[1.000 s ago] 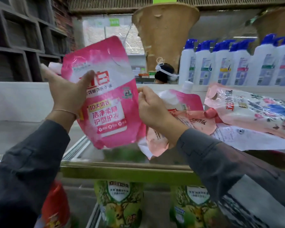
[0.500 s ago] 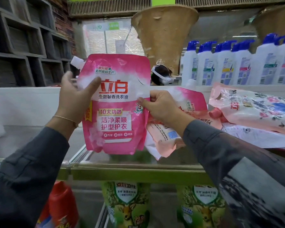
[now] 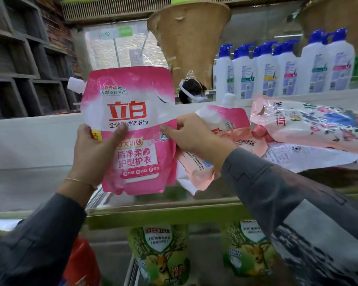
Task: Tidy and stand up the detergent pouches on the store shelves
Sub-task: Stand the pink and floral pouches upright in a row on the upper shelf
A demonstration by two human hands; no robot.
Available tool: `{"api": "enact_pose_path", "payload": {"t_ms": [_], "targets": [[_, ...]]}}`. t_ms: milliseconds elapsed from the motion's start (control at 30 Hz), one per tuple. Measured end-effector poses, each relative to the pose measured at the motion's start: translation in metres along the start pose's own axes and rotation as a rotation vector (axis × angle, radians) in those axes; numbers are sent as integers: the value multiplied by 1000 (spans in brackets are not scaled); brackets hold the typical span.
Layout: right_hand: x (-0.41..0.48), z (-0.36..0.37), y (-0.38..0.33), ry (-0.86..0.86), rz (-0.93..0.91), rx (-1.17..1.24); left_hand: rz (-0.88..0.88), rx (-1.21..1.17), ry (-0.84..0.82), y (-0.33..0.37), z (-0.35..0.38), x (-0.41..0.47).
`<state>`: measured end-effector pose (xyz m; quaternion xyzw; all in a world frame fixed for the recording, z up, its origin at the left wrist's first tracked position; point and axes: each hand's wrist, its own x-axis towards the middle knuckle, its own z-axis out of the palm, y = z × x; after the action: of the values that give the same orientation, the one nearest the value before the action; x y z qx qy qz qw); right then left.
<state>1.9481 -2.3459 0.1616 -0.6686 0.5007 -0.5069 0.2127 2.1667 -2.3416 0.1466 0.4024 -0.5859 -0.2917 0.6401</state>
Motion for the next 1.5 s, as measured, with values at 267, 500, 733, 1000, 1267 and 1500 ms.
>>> {"api": "enact_pose_path", "payload": {"t_ms": [267, 500, 733, 1000, 1267, 1500], "targets": [[-12, -16, -15, -224, 77, -275, -24, -44, -35, -2, 5, -8], [-6, -11, -6, -155, 48, -115, 26, -60, -54, -4, 15, 3], [-12, -23, -12, -155, -17, -179, -15, -110, -57, -4, 12, 2], [-10, -80, 9, -101, 109, -572, -101, -320, -59, -1, 3, 10], [-3, -71, 18, 31, 109, -590, -399, -466, -128, -3, -8, 54], [-7, -69, 17, 122, 102, -530, -83, -185, 123, 30, -11, 75]]}}
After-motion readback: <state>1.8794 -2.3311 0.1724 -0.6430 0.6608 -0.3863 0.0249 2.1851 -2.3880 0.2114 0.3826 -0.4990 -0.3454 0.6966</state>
